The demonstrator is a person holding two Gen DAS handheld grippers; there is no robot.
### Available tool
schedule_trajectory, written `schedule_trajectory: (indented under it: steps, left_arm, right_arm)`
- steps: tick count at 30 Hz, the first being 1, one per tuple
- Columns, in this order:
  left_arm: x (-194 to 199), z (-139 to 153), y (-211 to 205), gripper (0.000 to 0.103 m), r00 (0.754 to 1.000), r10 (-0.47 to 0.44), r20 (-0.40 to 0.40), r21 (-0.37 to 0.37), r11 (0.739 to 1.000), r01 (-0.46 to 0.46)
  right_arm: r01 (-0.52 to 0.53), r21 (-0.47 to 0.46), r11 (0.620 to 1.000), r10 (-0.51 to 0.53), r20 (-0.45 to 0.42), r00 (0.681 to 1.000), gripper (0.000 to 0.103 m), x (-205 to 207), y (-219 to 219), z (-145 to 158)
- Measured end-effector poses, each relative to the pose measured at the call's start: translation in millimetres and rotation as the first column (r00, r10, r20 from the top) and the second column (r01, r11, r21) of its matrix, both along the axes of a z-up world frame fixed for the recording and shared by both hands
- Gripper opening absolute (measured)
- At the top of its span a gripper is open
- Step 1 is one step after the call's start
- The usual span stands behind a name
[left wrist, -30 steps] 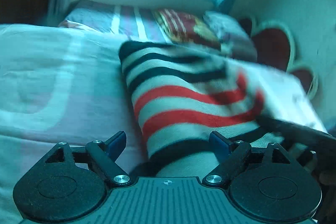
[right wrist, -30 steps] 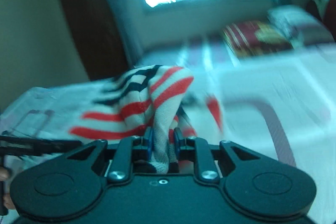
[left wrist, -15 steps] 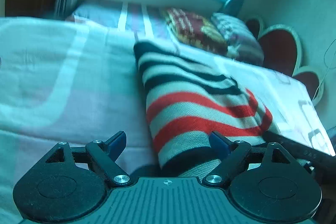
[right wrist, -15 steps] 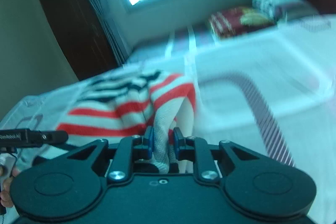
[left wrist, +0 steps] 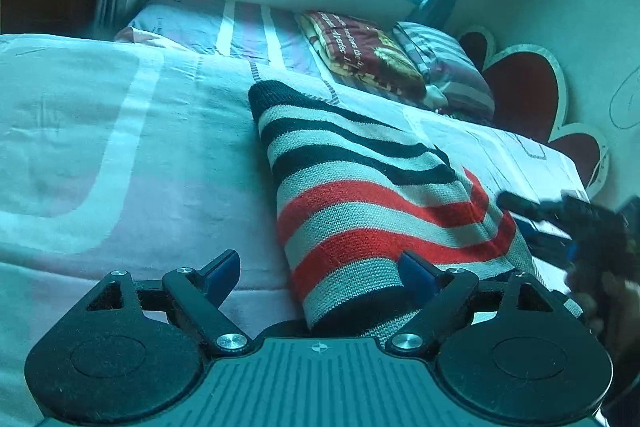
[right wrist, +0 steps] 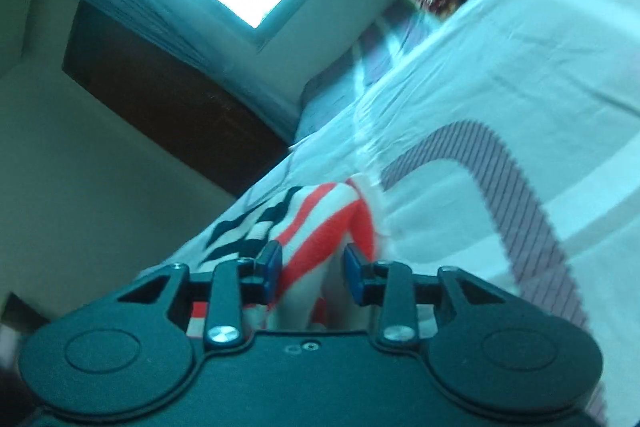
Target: Fold small clothes
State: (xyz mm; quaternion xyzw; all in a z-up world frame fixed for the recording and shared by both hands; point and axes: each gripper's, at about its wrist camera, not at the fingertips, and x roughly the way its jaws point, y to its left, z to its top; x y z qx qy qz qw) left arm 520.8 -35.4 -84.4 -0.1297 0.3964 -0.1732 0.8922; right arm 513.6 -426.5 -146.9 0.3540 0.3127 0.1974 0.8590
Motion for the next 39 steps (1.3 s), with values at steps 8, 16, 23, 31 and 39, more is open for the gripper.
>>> schedule_trajectory:
  steps: [8, 16, 23, 31, 39]
  left_arm:
    - [1, -3, -5, 0.086, 1.0, -0.026, 0.007, 0.027, 0.999, 0.026]
    - [-25, 14, -1, 0.086, 0.998, -0.029, 0.051, 0.032, 0.999, 0.027]
    - [-53, 12, -4, 0.086, 0.997, -0.052, 0.055, 0.012, 0.999, 0.051]
    - [-56, 10, -6, 0.086, 0.998, -0.04, 0.052, 0.019, 0.999, 0.04]
    - [-62, -19, 0, 0.103, 0.999, -0.024, 0.028, 0.02, 1.0, 0.024]
  right_arm:
    - [0.025, -0.652, 0.758, 0.12, 0.177, 0.977, 0.01, -1, 70, 11]
    - [0.05, -0.356, 0.933, -0.02, 0.087, 0.996, 0.049, -59, 24, 42]
    - [-0.025, -0.147, 0.989, 0.023, -0.016, 1.0, 0.052, -135, 15, 36]
    - [-0.019, -0.219, 0.976, 0.011, -0.037, 0.999, 0.011, -127, 33, 37]
    - [-0.01, -0.285, 0.958, -0.01, -0.067, 0.998, 0.02, -135, 25, -6]
